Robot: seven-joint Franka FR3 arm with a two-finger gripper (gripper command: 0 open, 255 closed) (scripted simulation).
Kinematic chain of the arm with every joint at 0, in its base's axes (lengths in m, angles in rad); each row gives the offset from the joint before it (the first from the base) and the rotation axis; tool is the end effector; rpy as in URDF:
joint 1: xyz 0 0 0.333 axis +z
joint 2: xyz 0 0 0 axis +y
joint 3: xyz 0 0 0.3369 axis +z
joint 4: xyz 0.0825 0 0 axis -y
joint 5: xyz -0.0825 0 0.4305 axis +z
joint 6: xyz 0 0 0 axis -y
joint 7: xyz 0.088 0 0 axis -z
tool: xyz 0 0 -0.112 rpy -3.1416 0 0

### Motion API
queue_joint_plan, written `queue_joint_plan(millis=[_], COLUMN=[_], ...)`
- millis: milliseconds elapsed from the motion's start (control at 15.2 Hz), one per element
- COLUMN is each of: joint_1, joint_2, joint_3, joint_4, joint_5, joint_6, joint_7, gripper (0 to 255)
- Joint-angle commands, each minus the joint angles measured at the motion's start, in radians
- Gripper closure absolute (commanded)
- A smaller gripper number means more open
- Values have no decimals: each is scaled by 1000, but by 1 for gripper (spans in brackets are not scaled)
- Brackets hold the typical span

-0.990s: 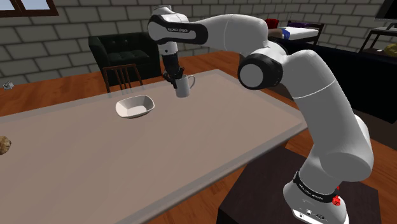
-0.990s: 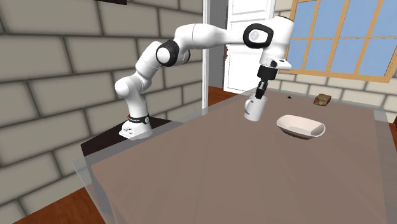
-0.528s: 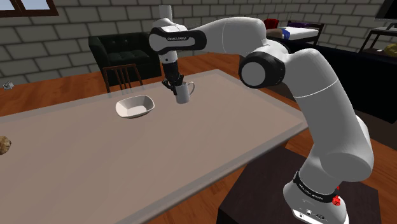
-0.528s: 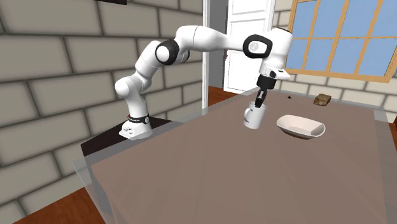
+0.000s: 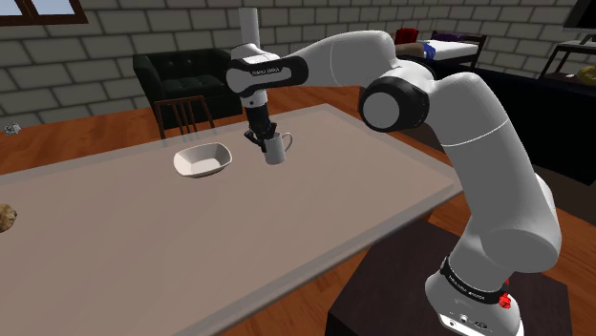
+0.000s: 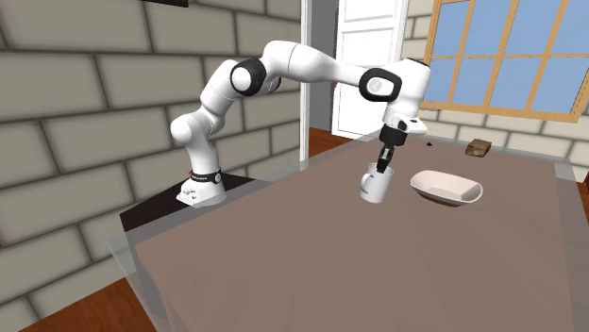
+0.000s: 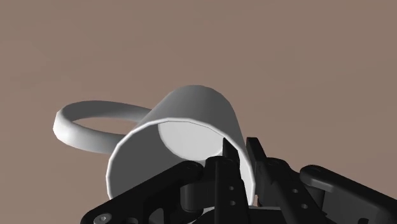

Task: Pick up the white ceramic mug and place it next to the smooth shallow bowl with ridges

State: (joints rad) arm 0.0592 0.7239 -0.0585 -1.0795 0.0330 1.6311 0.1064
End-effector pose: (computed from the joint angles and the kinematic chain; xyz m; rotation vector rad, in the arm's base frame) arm 0.7902 0.0177 0.3869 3.1100 -0.1544 -0.2663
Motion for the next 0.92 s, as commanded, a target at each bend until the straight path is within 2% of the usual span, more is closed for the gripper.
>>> queue_joint_plan(millis=[0,198,726,792,858], joint_1=[1,1,1,1,1], joint_2=[-5,1,1,1,1], joint_3=[0,0,0,0,0], joint_4=[-36,-70,-70,-70,-70], joint_5=[0,0,0,0,0], joint_6=[32,71,71,71,71], joint_7=[-1,-1,-1,-1,-1], gripper=[255,255,255,0,0])
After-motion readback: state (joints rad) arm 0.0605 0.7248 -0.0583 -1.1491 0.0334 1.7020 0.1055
